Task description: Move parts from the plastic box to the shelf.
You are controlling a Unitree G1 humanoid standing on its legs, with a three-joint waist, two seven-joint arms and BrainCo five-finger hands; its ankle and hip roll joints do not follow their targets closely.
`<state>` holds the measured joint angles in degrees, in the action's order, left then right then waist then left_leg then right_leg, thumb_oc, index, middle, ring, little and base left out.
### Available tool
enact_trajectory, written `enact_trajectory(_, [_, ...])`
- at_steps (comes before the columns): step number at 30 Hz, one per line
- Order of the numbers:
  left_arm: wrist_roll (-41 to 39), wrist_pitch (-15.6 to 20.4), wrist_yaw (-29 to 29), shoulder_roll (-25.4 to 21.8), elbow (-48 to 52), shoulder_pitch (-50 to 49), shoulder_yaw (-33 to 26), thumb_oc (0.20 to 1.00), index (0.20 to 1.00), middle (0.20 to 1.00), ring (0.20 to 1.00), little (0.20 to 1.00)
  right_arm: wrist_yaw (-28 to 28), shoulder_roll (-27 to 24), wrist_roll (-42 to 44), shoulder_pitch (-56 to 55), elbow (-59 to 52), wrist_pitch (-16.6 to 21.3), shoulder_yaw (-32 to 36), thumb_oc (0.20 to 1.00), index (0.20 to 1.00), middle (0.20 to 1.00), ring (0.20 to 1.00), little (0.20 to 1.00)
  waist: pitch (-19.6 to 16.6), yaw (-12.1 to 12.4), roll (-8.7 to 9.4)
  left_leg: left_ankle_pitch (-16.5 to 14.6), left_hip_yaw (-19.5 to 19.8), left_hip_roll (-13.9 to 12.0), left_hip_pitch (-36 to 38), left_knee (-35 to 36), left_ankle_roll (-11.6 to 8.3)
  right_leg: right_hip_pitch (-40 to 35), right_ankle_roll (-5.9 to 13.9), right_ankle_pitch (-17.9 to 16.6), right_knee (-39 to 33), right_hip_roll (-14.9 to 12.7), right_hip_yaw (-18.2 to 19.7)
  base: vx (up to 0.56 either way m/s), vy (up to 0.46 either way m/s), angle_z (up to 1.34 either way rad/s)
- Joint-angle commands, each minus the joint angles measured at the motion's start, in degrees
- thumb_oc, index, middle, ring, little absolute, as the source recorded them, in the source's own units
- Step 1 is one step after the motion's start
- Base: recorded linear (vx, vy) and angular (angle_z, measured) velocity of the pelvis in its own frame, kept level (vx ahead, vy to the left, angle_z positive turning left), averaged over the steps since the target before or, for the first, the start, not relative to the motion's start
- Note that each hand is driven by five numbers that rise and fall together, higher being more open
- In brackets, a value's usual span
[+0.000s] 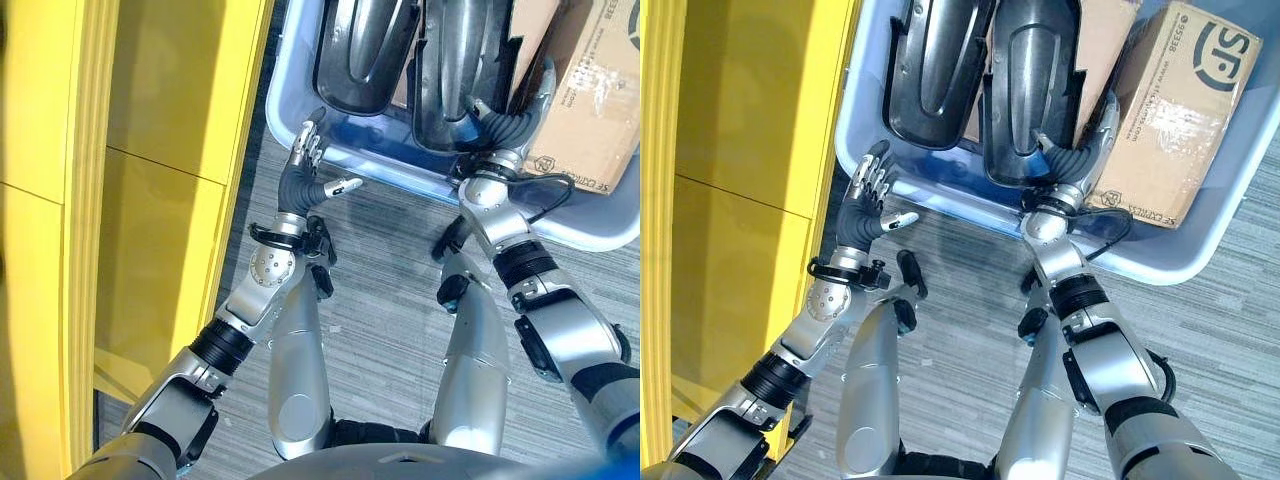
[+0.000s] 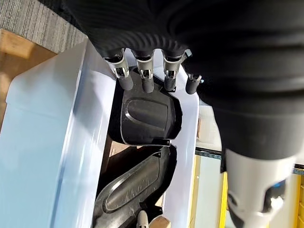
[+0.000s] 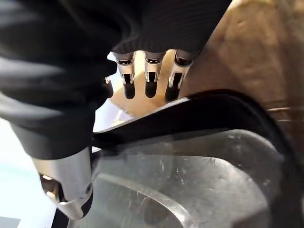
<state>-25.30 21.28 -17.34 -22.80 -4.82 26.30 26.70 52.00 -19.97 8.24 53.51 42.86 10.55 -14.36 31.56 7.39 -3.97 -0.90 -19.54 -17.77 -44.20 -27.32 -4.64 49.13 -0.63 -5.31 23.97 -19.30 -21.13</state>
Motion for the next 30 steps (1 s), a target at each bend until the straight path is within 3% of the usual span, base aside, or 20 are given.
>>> enact_trajectory(1, [1.15,1.38,1.16,1.46,5.43,-1.23,0.56,1.0,1.0,1.0,1.0,1.0,-3.17,-1.18,6.83,0.03,-1.18,1.69,0.94,1.0,1.0,1.0,1.0,1.0,-1.77,0.77,-4.24,1.35,2.51,1.61,-2.77,4.03,-3.66,-0.09,7.63,8.57,8.98,-1.63,-0.39,0.0,-0.013,0.05])
enact_trajectory(3, [1.13,1.16,1.16,1.16,5.89,-0.72,0.19,1.0,1.0,1.0,1.0,1.0,-6.77,-1.28,11.28,0.75,-0.92,1.27,1.12,1.0,1.0,1.0,1.0,1.0,-1.77,0.89,-4.22,2.72,2.19,1.54,-4.22,4.44,-2.93,1.13,6.77,7.38,8.49,-1.55,-1.14,0.0,-0.007,0.02])
enact_trajectory(4, [1.08,0.97,1.38,1.32,5.82,-1.44,0.42,1.0,1.0,1.0,1.0,1.0,-8.29,-0.71,13.47,0.04,-0.2,0.96,1.1,1.0,1.0,1.0,1.0,1.0,-1.77,0.94,-4.22,1.21,2.68,1.6,-2.69,3.8,-3.77,-0.15,7.68,8.82,9.45,-1.76,-0.39,0.06,-0.01,-0.02])
enact_trajectory(7, [0.6,0.44,2.41,1.28,5.75,-1.58,-0.07,1.0,1.0,1.0,1.0,1.0,-11.43,-0.9,18.41,0.17,3.46,0.43,0.8,1.0,1.0,1.0,1.0,1.0,-1.77,1.36,-4.31,1.21,2.96,1.84,-2.58,3.71,-3.86,-0.4,7.54,9.1,9.7,-1.85,-0.38,0.02,-0.003,-0.01])
enact_trajectory(11, [-0.34,-0.22,3.32,0.74,5.91,-1.32,-0.41,1.0,1.0,1.0,1.0,1.0,-11.56,-1.96,15.46,1.69,6.63,-1.19,0.31,1.0,1.0,1.0,1.0,1.0,-1.77,1.79,-4.49,1.23,3.27,1.9,-2.86,3.53,-3.84,-0.19,7.59,9.12,10.24,-2.17,-0.5,-0.01,-0.004,0.0])
enact_trajectory(12, [-0.52,-0.51,3.36,0.48,6.2,-0.51,-0.86,1.0,1.0,1.0,1.0,1.0,-11.61,-2.51,14.24,2.79,6.83,-1.66,0.22,1.0,1.0,1.0,1.0,1.0,-1.77,1.88,-4.54,2.8,2.91,1.8,-4.55,4.03,-3.06,1.28,6.68,7.67,9.61,-2.08,-1.31,0.0,0.0,0.0])
enact_trajectory(13, [-0.81,-0.72,3.76,0.44,6.34,-1.36,-0.55,1.0,1.0,1.0,1.0,1.0,-10.72,-2.98,12.53,2.71,7.63,-3.74,-0.68,1.0,1.0,1.0,1.0,1.0,-1.77,2.06,-4.53,1.27,3.4,1.99,-2.96,3.41,-3.86,-0.18,7.72,9.03,10.41,-2.36,-0.67,0.02,0.002,0.07])
enact_trajectory(17, [-0.96,-0.47,3.62,0.16,6.4,-1.17,-0.3,1.0,1.0,1.0,1.0,1.0,-7.38,-4.09,4.68,3.86,9.1,-7.91,-2.41,1.0,1.0,1.0,1.0,1.0,-1.77,2.24,-4.64,1.24,3.64,2.07,-3.29,3.28,-3.76,-0.01,7.83,8.93,10.53,-2.56,-0.72,0.02,0.006,0.05])
enact_trajectory(18, [-1.17,-0.07,3.52,-0.1,6.14,-1.17,-0.07,1.0,1.0,1.0,1.0,1.0,-6.54,-4.95,-1.5,4.72,10.12,-13.28,-4.83,1.0,1.0,1.0,1.0,1.0,-1.77,2.48,-4.68,1.3,3.66,2.07,-3.36,3.29,-3.73,-0.03,7.93,8.79,10.54,-2.71,-0.8,0.01,0.007,0.04])
enact_trajectory(19, [-1.18,-0.02,3.55,-0.08,6.11,-1.19,-0.1,1.0,1.0,1.0,1.0,1.0,-6.51,-4.99,-1.67,4.75,10.14,-13.52,-4.98,1.0,1.0,1.0,1.0,1.0,-1.77,2.46,-4.72,1.3,3.67,2.07,-3.37,3.29,-3.73,-0.04,7.93,8.79,10.53,-2.71,-0.82,0.0,0.0,0.0])
enact_trajectory(20, [-1.34,0.85,3.77,-0.31,5.56,-1.28,0.35,1.0,1.0,1.0,1.0,1.0,-5.9,-6.06,-2.44,5.56,12.47,-17.29,-7.56,1.0,1.0,1.0,1.0,1.0,-1.77,2.72,-4.75,1.36,3.67,2.02,-3.32,3.26,-3.76,-0.15,7.99,8.73,10.63,-2.89,-1.01,0.0,0.0,0.0])
enact_trajectory(22, [-1.56,1.44,4.07,-0.58,5.25,-1.37,0.48,1.0,1.0,1.0,1.0,1.0,-5.82,-6.57,-3.03,5.79,13.99,-18.58,-8.58,1.0,1.0,1.0,1.0,1.0,-1.77,2.89,-4.8,1.41,3.73,2.04,-3.36,3.34,-3.74,-0.23,8.01,8.67,10.52,-2.95,-1.09,0.0,0.0,0.0])
enact_trajectory(23, [-1.55,1.9,4.33,-0.79,5.02,-1.55,0.59,1.0,1.0,1.0,1.0,1.0,-6.32,-6.96,-2.52,6.08,15.25,-20.0,-9.34,0.758,0.758,0.758,0.758,0.758,-1.77,3.08,-4.84,1.44,3.79,2.06,-3.37,3.42,-3.73,-0.29,8.05,8.6,10.47,-3.03,-1.24,0.01,-0.007,0.05])
enact_trajectory(24, [-1.7,2.28,4.5,-0.88,4.78,-1.66,0.61,1.0,1.0,1.0,1.0,1.0,-6.32,-7.3,-1.84,6.26,16.09,-20.65,-9.94,0.395,0.395,0.395,0.395,0.395,-1.77,3.17,-4.89,1.51,3.78,2.01,-3.37,3.53,-3.75,-0.3,8.07,8.51,10.44,-3.1,-1.33,0.01,-0.008,0.06])
enact_trajectory(25, [-2.05,2.64,4.69,-1.06,4.59,-1.8,0.62,1.0,1.0,1.0,1.0,1.0,-6.23,-7.67,-0.95,6.29,16.88,-20.55,-10.52,0.2,0.2,0.2,0.2,0.2,-1.77,3.27,-4.88,1.55,3.76,1.97,-3.38,3.57,-3.79,-0.36,8.11,8.51,10.43,-3.15,-1.44,0.01,-0.004,0.05])
enact_trajectory(30, [-2.93,3.81,5.65,-1.94,4.21,-2.16,0.89,1.0,1.0,1.0,1.0,1.0,-4.78,-8.89,-0.42,7.29,20.4,-21.12,-11.63,0.2,0.2,0.2,0.2,0.2,-1.77,3.76,-5.07,1.58,4.05,2.07,-3.66,3.59,-3.77,-0.23,8.24,8.39,10.61,-3.39,-1.68,0.0,-0.002,0.03])
